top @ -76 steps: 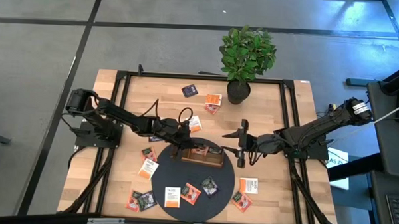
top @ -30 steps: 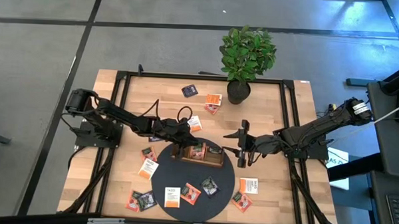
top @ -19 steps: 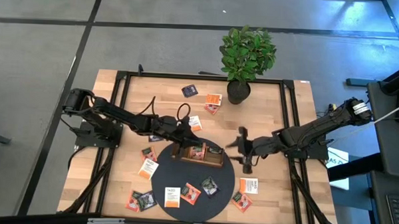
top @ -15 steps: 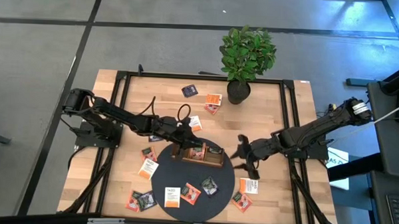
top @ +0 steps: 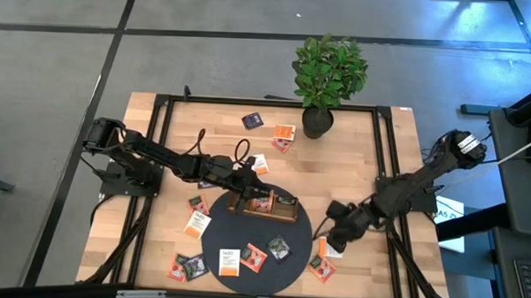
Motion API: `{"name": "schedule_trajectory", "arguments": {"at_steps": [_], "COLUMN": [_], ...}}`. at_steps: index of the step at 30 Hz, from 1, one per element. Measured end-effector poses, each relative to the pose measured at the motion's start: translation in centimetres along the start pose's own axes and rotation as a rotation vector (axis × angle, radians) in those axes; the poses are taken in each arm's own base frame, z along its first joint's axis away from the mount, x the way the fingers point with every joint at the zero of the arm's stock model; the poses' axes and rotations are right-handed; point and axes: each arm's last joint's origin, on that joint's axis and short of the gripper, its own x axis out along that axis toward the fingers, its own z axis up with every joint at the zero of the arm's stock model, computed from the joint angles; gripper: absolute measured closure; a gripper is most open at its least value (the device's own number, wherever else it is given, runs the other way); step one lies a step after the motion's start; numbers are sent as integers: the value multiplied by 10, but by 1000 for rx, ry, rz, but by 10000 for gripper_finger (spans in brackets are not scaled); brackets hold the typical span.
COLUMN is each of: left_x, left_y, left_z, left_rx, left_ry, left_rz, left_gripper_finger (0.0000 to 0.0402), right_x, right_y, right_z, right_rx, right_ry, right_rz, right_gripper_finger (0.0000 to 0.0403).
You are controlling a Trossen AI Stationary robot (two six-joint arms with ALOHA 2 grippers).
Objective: Pick & Place Tea
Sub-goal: Put the white orange tea bag into the left section of the wooden organizer
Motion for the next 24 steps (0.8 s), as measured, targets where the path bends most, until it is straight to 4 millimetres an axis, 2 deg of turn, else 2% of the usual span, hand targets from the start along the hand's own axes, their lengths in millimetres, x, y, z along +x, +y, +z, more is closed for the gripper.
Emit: {"name": "schedule_trajectory", "arguments": {"at_steps": [7, 11, 17, 20, 24], "left_x": [0, 0, 0, 0, 0], "left_y": [0, 0, 0, 0, 0], "left_z": [0, 0, 0, 0, 0], "left_rx": [25, 25, 30, 42, 42], "left_ry": [2, 2, 2, 2, 2], "left_rz": [0, 0, 1, 1, 1], "left_gripper_finger": [317, 319, 318, 318, 320], "right_x": [23, 37, 45, 46, 45], "right_y": [1, -2, -4, -5, -7], "right_z": [-31, -40, -45, -45, -46], "right_rx": [-87, -125, -173, -181, -221], "right_ry": [-25, -9, -11, -13, -5], "right_rz": [-110, -175, -221, -233, -252], "right_gripper_finger": [205, 205, 209, 228, 273]}}
